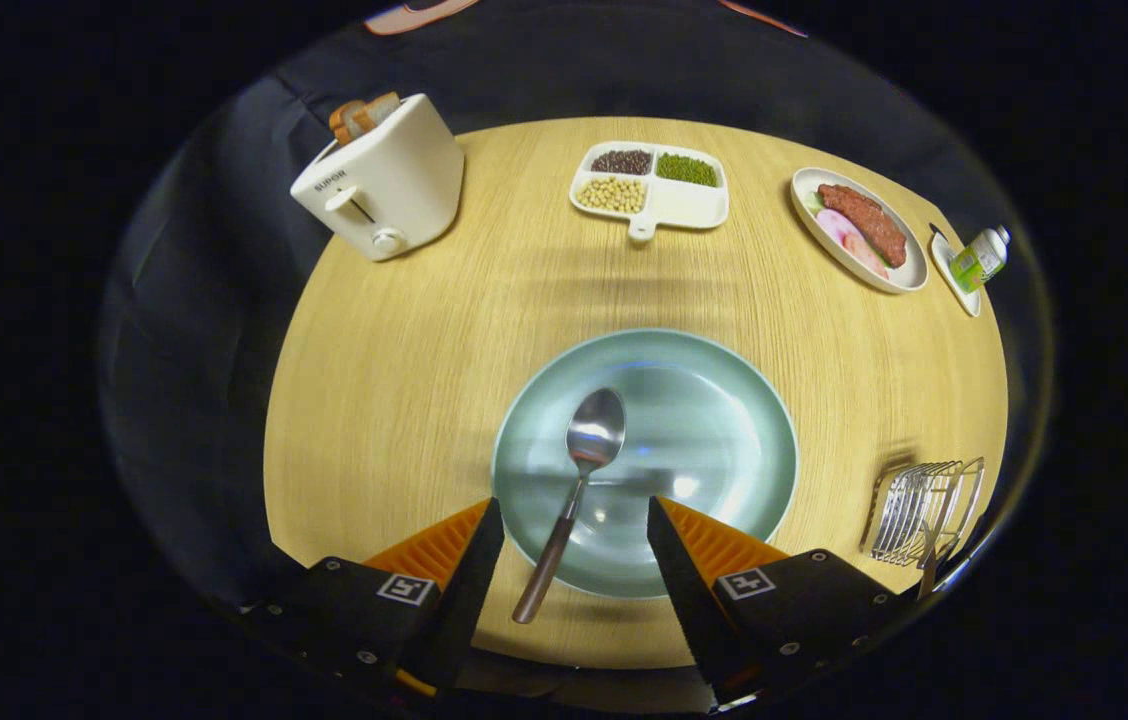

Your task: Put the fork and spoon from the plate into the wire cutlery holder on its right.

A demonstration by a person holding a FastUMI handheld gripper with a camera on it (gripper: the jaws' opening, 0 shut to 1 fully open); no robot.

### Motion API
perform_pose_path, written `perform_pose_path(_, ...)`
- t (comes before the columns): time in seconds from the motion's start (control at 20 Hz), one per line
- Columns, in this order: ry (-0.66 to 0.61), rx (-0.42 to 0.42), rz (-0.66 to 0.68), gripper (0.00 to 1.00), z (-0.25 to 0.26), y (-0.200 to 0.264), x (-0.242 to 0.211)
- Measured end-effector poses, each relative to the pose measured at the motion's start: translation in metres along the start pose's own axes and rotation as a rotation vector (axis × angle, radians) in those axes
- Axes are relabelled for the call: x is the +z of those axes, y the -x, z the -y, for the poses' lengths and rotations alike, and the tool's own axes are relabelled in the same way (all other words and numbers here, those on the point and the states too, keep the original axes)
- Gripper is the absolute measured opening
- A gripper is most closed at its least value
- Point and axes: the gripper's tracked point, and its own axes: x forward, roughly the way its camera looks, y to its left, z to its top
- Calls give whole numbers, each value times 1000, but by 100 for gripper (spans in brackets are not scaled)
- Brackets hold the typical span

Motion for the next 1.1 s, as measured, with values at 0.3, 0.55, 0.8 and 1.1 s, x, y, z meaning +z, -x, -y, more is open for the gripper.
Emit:
perform_pose_path(0.3,-97,5,-140,74,-2,-29,-8)
perform_pose_path(0.55,-146,8,-230,54,-8,-43,-19)
perform_pose_path(0.8,-163,-13,-250,28,-11,-56,-23)
perform_pose_path(1.1,-207,6,-220,4,-10,-59,-18)
